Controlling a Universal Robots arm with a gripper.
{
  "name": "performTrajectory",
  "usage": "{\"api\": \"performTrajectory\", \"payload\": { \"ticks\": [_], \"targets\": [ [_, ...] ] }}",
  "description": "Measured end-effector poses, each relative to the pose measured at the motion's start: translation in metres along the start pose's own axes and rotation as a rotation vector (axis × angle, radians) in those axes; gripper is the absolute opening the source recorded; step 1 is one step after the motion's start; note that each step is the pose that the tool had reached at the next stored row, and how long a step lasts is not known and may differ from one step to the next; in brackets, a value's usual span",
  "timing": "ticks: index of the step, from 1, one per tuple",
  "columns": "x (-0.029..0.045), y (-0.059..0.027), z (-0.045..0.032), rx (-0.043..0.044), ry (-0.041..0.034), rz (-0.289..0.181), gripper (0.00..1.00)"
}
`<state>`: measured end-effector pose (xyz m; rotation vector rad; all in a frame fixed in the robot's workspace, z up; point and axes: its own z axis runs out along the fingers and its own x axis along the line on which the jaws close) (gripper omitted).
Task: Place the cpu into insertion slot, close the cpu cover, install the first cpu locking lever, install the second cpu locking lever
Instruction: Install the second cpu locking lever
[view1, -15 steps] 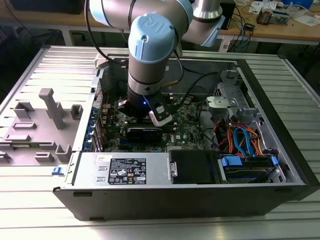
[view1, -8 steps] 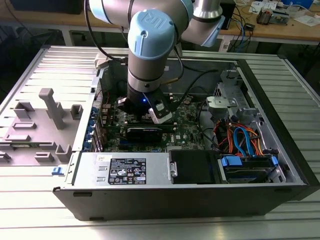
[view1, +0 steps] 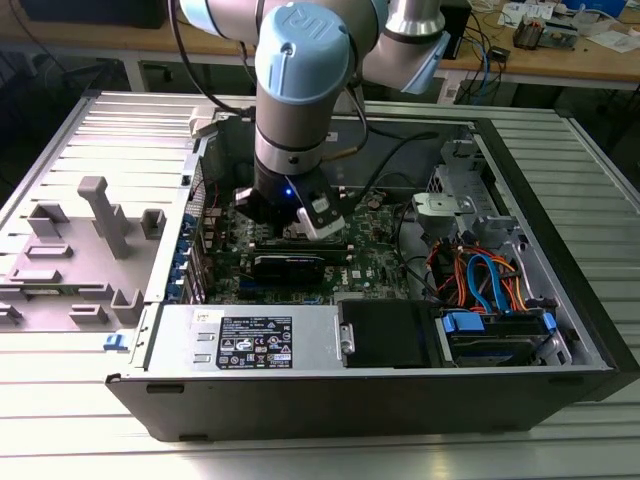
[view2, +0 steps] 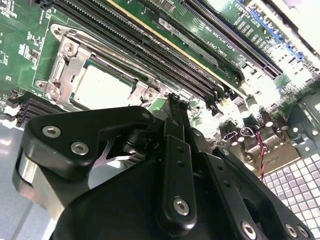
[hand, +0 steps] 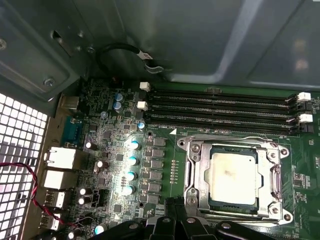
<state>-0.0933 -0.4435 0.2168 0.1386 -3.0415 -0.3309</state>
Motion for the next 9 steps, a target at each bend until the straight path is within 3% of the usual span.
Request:
{"api": "performTrajectory", "payload": {
  "ticks": [9],
  "targets": [
    [-0.0005, 0.0011, -0.0007, 0.0004, -0.0011, 0.005, 0.11]
  ]
}}
